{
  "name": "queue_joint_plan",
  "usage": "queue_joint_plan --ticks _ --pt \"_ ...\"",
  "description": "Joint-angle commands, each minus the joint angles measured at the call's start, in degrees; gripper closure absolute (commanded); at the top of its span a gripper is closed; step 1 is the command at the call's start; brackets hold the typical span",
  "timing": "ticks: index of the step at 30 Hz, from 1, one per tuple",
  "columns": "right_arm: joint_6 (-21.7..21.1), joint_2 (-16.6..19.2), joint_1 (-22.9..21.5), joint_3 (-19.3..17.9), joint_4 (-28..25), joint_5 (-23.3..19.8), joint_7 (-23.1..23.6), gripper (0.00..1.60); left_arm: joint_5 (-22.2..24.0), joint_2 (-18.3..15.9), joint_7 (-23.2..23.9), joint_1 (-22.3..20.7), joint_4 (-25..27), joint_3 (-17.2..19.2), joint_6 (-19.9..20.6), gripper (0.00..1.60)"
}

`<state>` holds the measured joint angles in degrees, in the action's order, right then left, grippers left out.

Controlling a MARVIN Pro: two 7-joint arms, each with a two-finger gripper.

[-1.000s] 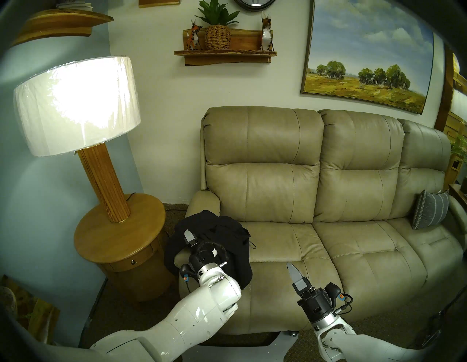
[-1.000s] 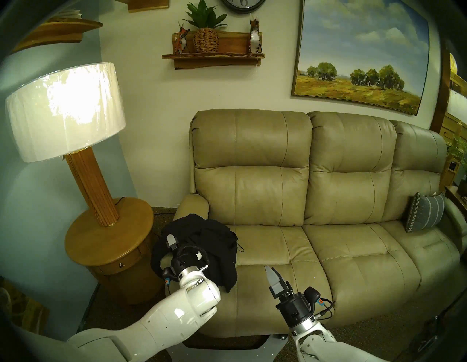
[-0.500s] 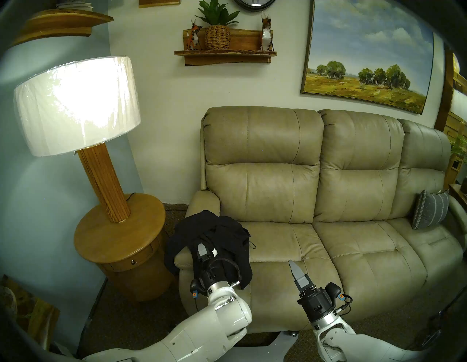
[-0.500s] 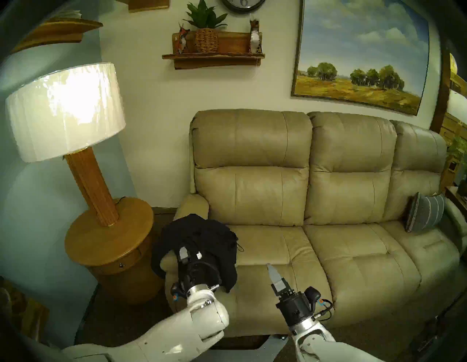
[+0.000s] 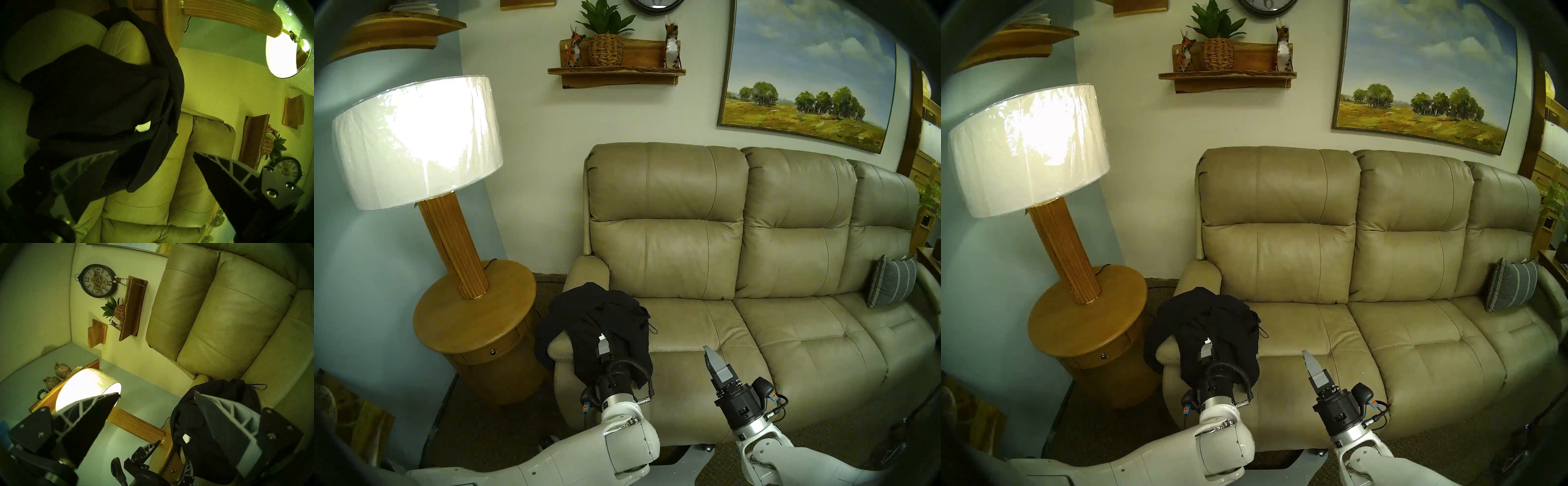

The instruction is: Drape jacket on sofa arm

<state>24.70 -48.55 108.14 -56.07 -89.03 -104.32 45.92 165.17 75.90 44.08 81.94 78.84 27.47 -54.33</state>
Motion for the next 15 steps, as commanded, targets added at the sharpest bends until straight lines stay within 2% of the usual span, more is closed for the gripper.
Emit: queue_joint_plan --ticks 1,2,3,5,6,8,15 --pt "-0.3 0.3 0.1 -0.4 -1.5 -0.4 0.3 0.0 -0.2 5.7 -6.3 -5.6 -2.8 3.3 -0.7 0.0" --pt "-0.4 0.3 0.1 -0.4 -1.5 -0.5 0.3 0.0 -0.2 7.3 -7.8 -7.1 -5.4 3.6 -0.7 0.0" --pt "-0.4 0.3 0.1 -0.4 -1.5 -0.5 0.3 0.0 -0.2 7.0 -8.7 -6.8 -5.7 4.5 -0.7 0.0" --pt "-0.6 0.4 0.2 -0.5 -1.6 -0.6 0.3 0.0 -0.2 8.5 -11.4 -9.4 -9.6 4.5 -0.7 0.0" --pt "-0.6 0.4 0.2 -0.5 -1.6 -0.6 0.3 0.0 -0.2 8.5 -12.0 -8.1 -8.9 6.1 -0.7 0.0" --pt "-0.7 0.4 0.2 -0.6 -1.6 -0.7 0.3 0.0 -0.2 9.1 -13.3 -10.2 -12.1 6.1 -0.7 0.0" --pt "-1.0 0.5 0.2 -0.6 -1.7 -0.8 0.3 0.0 -1.9 11.1 -17.8 -14.7 -20.5 8.5 3.3 0.0"
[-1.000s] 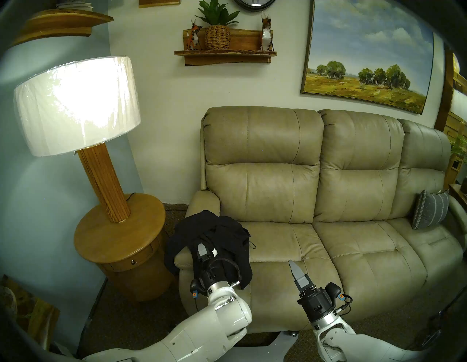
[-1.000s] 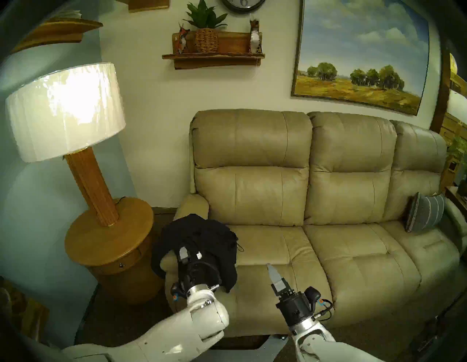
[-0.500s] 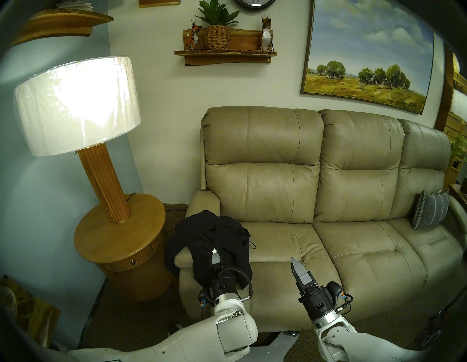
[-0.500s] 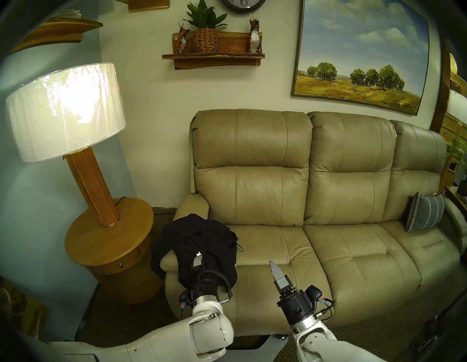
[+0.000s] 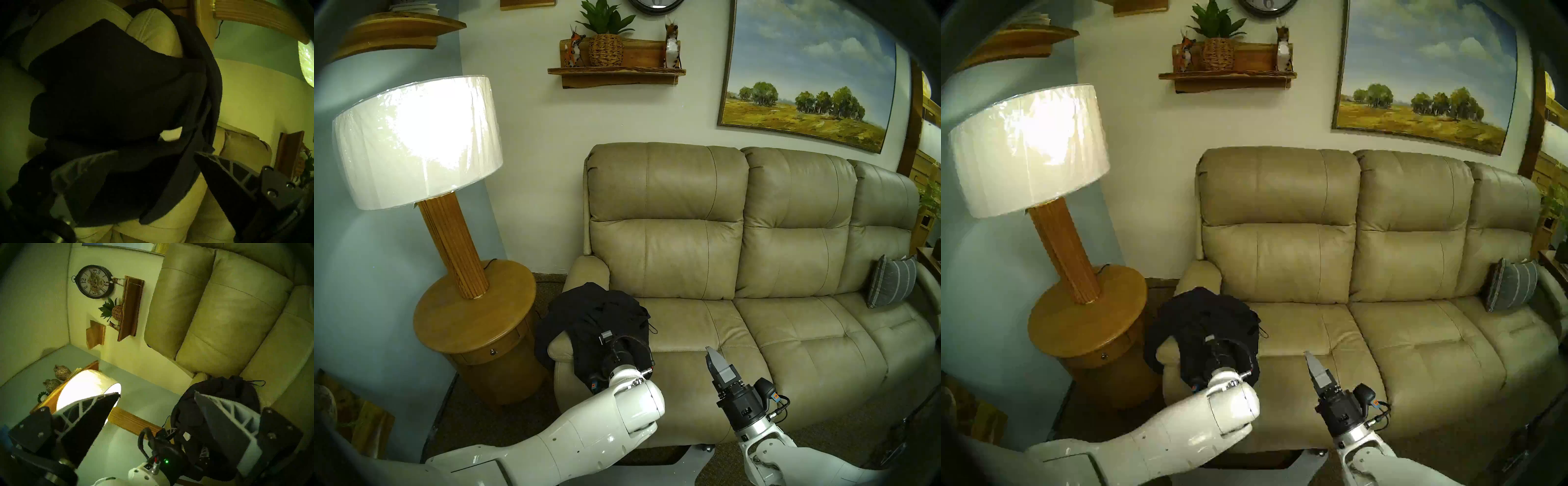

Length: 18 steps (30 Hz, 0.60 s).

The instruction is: Drape jacket on sofa arm

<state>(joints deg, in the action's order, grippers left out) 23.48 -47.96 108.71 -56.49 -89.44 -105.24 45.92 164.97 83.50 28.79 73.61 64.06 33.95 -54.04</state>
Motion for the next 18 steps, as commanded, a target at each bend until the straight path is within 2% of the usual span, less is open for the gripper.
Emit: queue_joint_plan --ticks 1,4,6,7,9,12,13,14,15,16,17,18 --pt "0.2 -0.1 -0.3 -0.2 -1.2 0.1 0.4 0.0 -2.3 3.7 -3.0 -6.3 -6.4 2.9 3.7 0.0" --pt "0.0 -0.1 -0.4 -0.2 -1.2 0.0 0.4 0.0 -2.3 3.7 -5.7 -7.7 -8.9 4.2 6.1 0.0" --pt "-0.1 -0.1 -0.4 -0.2 -1.2 0.0 0.4 0.0 -1.9 4.1 -7.8 -10.2 -11.4 3.7 7.6 0.0" --pt "-0.1 -0.1 -0.4 -0.2 -1.2 0.0 0.4 0.0 -2.7 4.3 -7.8 -9.0 -10.8 5.5 8.4 0.0" --pt "-0.1 -0.1 -0.4 -0.2 -1.1 -0.1 0.4 0.0 -2.2 4.6 -10.1 -11.5 -13.0 5.0 9.8 0.0" --pt "-0.1 -0.1 -0.4 -0.2 -1.1 -0.1 0.4 0.0 -2.8 5.5 -11.6 -11.6 -13.5 7.0 11.8 0.0" --pt "-0.1 -0.1 -0.4 -0.2 -1.2 -0.1 0.4 0.0 -2.2 5.8 -13.0 -14.0 -15.7 5.8 12.3 0.0" --pt "-0.1 -0.1 -0.4 -0.2 -1.2 -0.1 0.4 0.0 -3.1 6.0 -12.8 -12.8 -15.0 7.5 13.0 0.06" --pt "-0.1 -0.1 -0.4 -0.2 -1.2 -0.1 0.4 0.0 -3.3 6.0 -13.4 -13.4 -15.6 7.6 13.7 0.38" --pt "-0.1 -0.1 -0.4 -0.2 -1.2 -0.1 0.4 0.0 -2.7 6.2 -14.1 -15.0 -16.9 7.3 13.7 0.82" --pt "-0.1 -0.1 -0.4 -0.2 -1.2 -0.1 0.4 0.0 -3.7 6.1 -13.9 -13.9 -16.1 9.1 14.1 1.6" --pt "-0.1 -0.1 -0.4 -0.2 -1.2 -0.1 0.4 0.0 -3.2 5.9 -14.5 -15.7 -17.4 8.2 14.6 1.6"
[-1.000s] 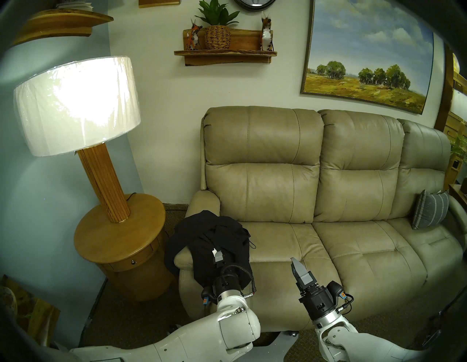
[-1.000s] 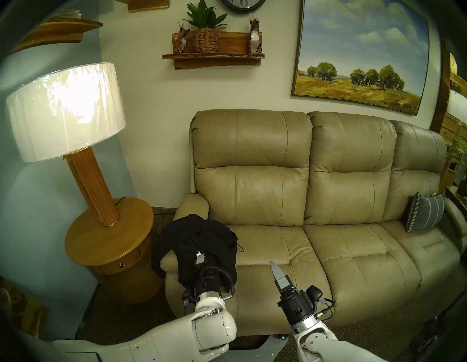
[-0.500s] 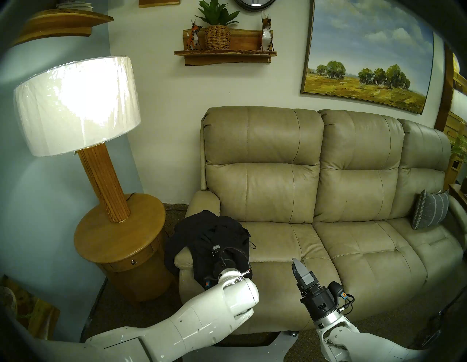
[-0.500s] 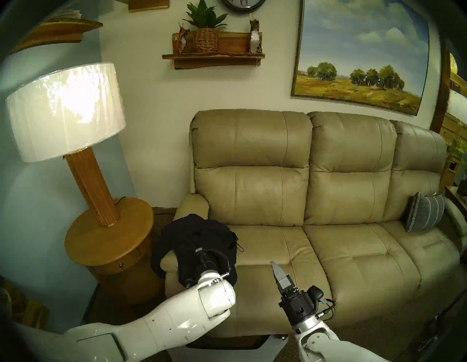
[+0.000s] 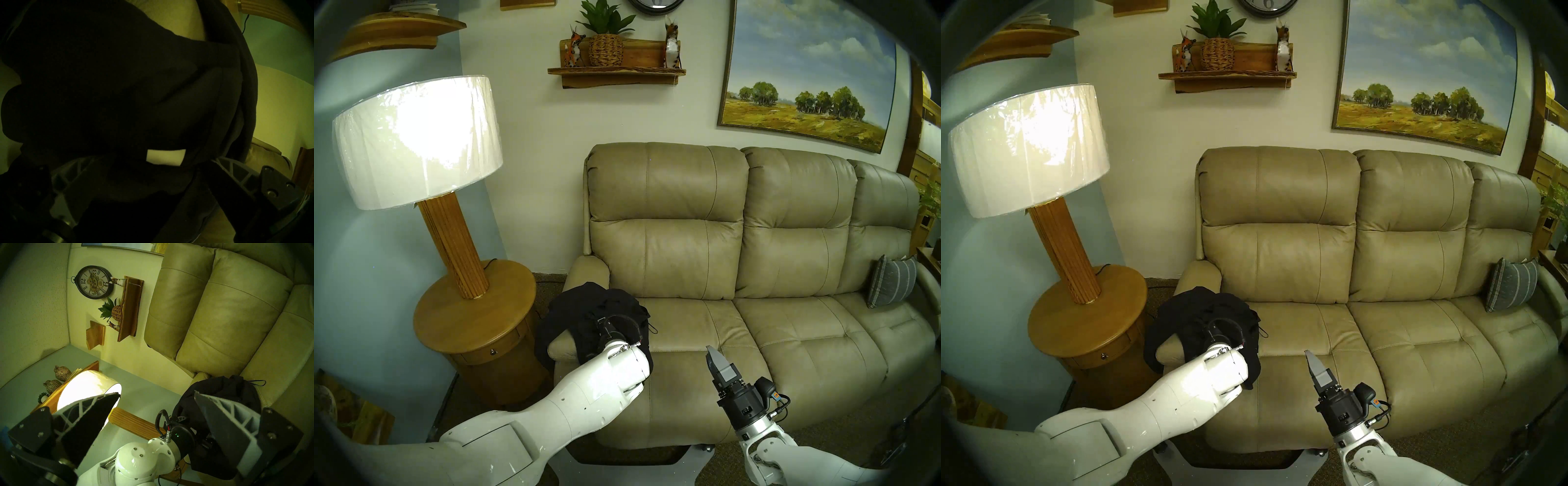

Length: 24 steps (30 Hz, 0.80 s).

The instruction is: Drape jacket on sofa arm

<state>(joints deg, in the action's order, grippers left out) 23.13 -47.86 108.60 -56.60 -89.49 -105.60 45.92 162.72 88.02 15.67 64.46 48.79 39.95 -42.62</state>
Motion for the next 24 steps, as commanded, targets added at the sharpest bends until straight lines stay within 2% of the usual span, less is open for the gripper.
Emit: queue_joint_plan --ticks 1,3,4,5,6,7,10,16,18,24 --pt "0.3 -0.2 -0.3 -0.1 -1.2 0.2 0.4 0.0 -1.7 1.2 -1.4 -6.0 -1.5 3.3 3.5 1.6" --pt "0.3 -0.2 -0.3 -0.1 -1.2 0.2 0.4 0.0 -1.7 1.5 -2.1 -7.7 -3.4 3.6 3.5 1.6" --pt "0.3 -0.2 -0.3 -0.1 -1.2 0.2 0.4 0.0 -2.4 1.3 -2.0 -7.1 -2.7 4.5 3.9 1.6" --pt "0.4 -0.2 -0.2 -0.1 -1.2 0.2 0.4 0.0 -2.0 1.6 -2.4 -8.8 -4.5 3.8 3.8 1.6" --pt "0.4 -0.2 -0.2 -0.1 -1.2 0.2 0.4 0.0 -3.1 1.3 -1.8 -7.7 -3.3 5.0 4.2 1.6" --pt "0.4 -0.2 -0.2 -0.1 -1.2 0.2 0.4 0.0 -2.8 1.4 -2.2 -9.2 -4.9 4.3 4.3 1.6" --pt "0.4 -0.2 -0.3 -0.1 -1.2 0.2 0.4 0.0 -3.1 0.9 -1.6 -10.3 -5.0 5.4 4.6 1.6" --pt "0.5 -0.2 -0.3 0.0 -1.1 0.2 0.4 0.0 -3.7 -0.4 0.4 -11.8 -4.9 9.5 4.3 1.6" --pt "0.5 -0.2 -0.3 0.0 -1.1 0.2 0.4 0.0 -3.8 -0.7 1.2 -13.0 -5.9 9.8 4.0 1.6" --pt "0.7 -0.1 -0.2 -0.1 -1.4 0.3 0.3 0.0 -4.1 0.4 5.7 -13.9 -9.3 11.7 3.2 1.6"
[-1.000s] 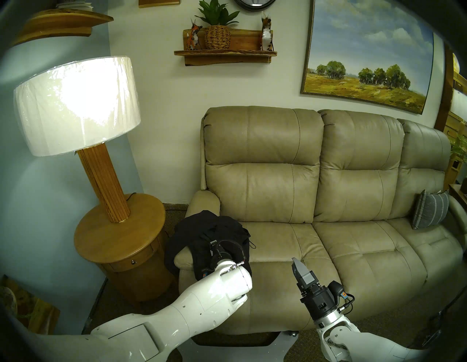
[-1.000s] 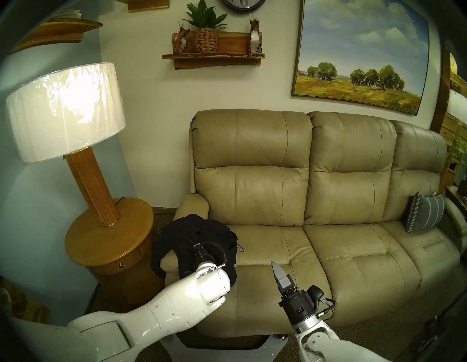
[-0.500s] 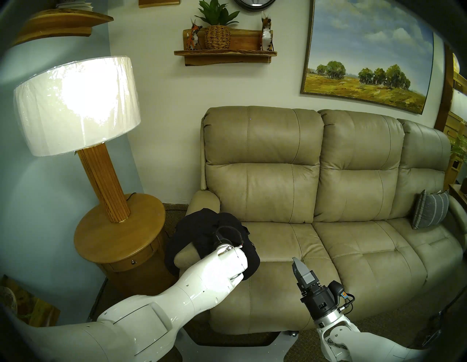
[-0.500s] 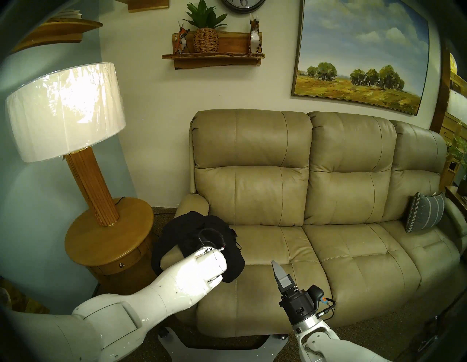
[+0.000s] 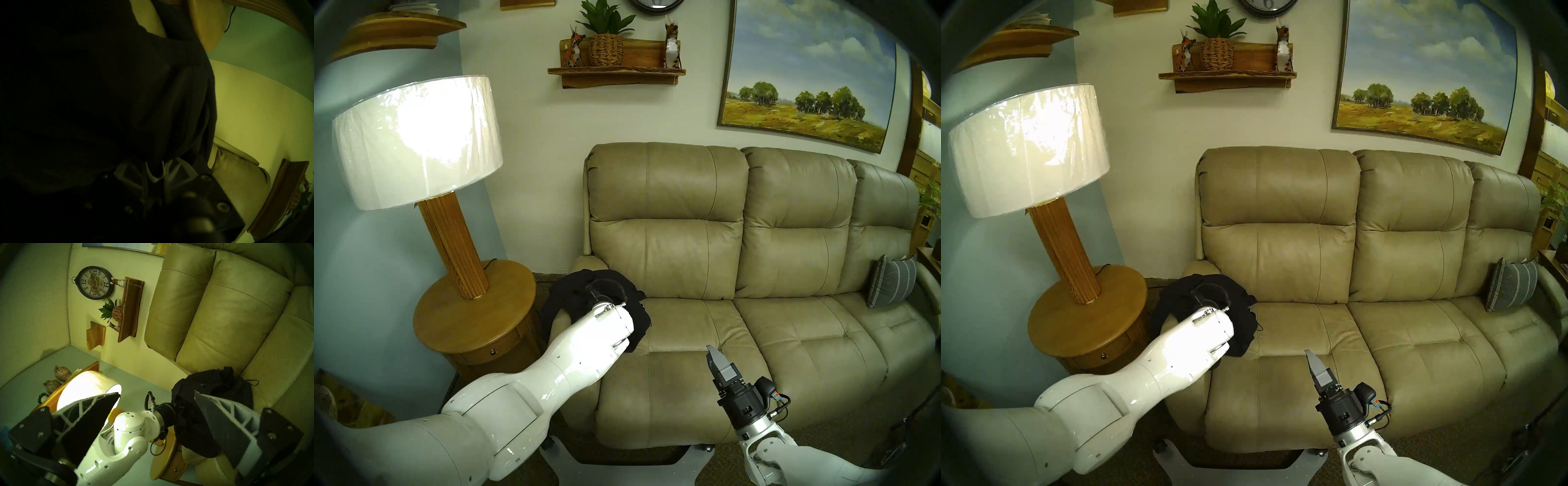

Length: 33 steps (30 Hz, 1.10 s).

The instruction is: Drape jacket on sofa arm

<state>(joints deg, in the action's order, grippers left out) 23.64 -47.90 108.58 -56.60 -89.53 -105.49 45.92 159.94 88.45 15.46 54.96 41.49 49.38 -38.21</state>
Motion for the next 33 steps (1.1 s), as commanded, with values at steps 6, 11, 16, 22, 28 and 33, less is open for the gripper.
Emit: queue_joint_plan --ticks 6,11,16,22,28,33 --pt "0.3 -0.1 -0.1 -0.1 -1.5 0.2 0.3 0.0 -0.2 -0.6 10.2 -3.8 -3.9 6.4 -2.9 1.6" --pt "0.4 0.0 0.0 -0.1 -1.7 0.3 0.1 0.0 -0.3 -1.2 11.5 -1.7 -1.0 6.8 -1.8 1.6" --pt "0.5 0.1 0.0 -0.1 -1.7 0.3 0.1 0.0 -2.2 -0.2 7.7 -0.8 -0.4 2.5 -0.1 1.44" --pt "0.5 0.1 0.0 -0.1 -1.8 0.3 0.0 0.0 -2.5 0.6 9.6 1.4 2.5 1.8 -4.3 0.0" --pt "0.5 0.0 0.0 0.0 -1.7 0.3 0.1 0.0 -2.2 0.2 13.3 5.9 8.4 3.1 -7.5 0.0" --pt "0.5 -0.1 -0.1 0.0 -1.4 0.3 0.1 0.0 -2.5 1.4 14.9 10.2 12.4 2.1 -8.0 0.0"
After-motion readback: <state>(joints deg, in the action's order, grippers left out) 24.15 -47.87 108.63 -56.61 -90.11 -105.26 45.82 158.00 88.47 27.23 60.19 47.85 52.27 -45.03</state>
